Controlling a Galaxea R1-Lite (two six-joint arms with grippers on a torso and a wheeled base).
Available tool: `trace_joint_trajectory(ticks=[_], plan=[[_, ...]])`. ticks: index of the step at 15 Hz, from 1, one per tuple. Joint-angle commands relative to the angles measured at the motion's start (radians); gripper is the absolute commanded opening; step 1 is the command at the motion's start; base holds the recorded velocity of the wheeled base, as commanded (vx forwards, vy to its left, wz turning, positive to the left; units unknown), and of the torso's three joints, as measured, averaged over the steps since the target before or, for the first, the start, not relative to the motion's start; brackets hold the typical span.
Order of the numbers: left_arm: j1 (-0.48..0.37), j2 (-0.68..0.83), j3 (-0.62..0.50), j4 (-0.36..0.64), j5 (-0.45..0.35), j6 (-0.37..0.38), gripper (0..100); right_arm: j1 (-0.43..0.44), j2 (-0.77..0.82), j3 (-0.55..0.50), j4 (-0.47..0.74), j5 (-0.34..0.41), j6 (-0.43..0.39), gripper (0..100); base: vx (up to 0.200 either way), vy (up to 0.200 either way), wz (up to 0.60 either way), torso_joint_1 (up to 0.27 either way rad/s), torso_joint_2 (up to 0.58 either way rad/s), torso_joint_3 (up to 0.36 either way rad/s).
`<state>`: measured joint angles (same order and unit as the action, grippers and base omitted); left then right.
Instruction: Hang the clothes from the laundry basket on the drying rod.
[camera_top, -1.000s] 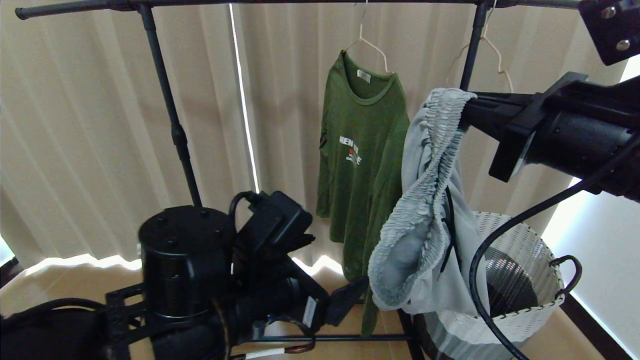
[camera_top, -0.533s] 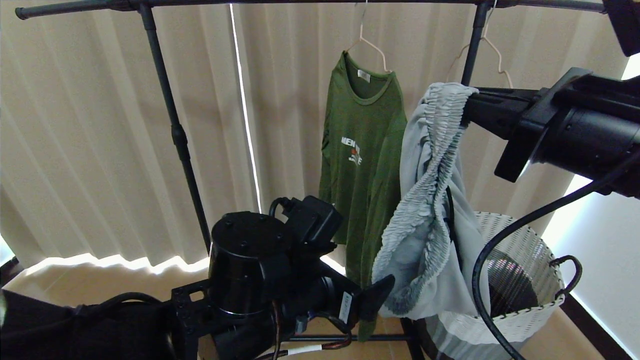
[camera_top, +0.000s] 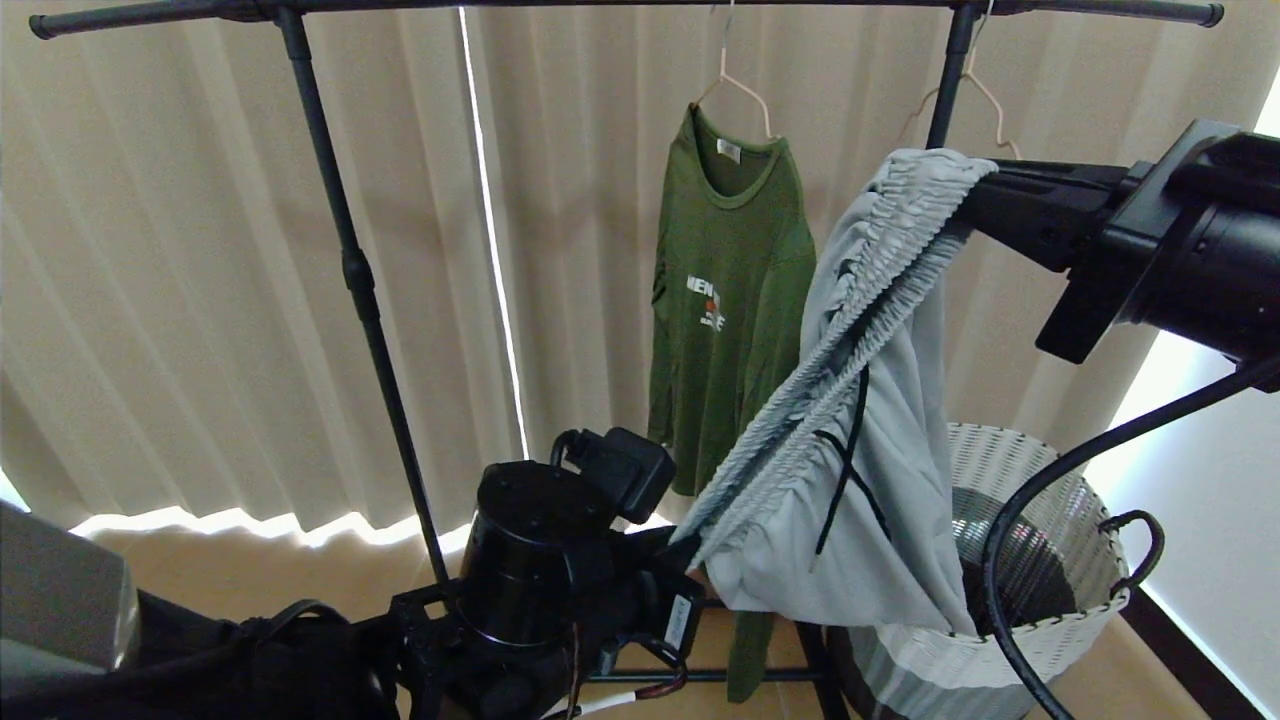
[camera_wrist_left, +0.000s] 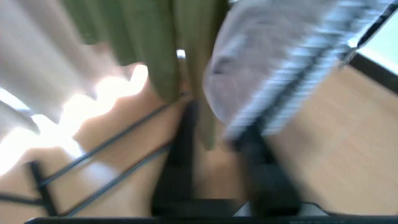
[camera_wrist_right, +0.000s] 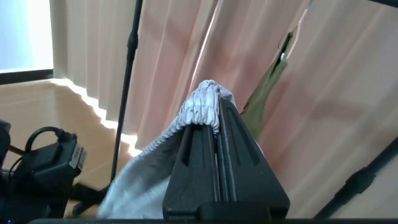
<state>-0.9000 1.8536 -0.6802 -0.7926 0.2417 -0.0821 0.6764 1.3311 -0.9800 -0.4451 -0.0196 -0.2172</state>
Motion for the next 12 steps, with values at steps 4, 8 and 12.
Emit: trace_joint_trajectory(ticks=[4,8,12], plan=[[0.078,-0.179,0.067,-0.099,0.084,0.177,0,-0.028,-0.001,0.014,-0.009,0.000,0.001,0,0.000,0.000,0.00,0.000,0.00,0.000],[0.233,-0.395,-0.055,0.116,0.051,0.217,0,-0.061,-0.032,0.078,-0.012,0.000,0.025,0,0.000,0.000,0.00,0.000,0.00,0.000],[0.328,-0.530,-0.323,0.483,-0.030,0.205,0,-0.069,-0.039,0.047,-0.044,-0.002,0.081,0,0.000,0.000,0.00,0.000,0.00,0.000]])
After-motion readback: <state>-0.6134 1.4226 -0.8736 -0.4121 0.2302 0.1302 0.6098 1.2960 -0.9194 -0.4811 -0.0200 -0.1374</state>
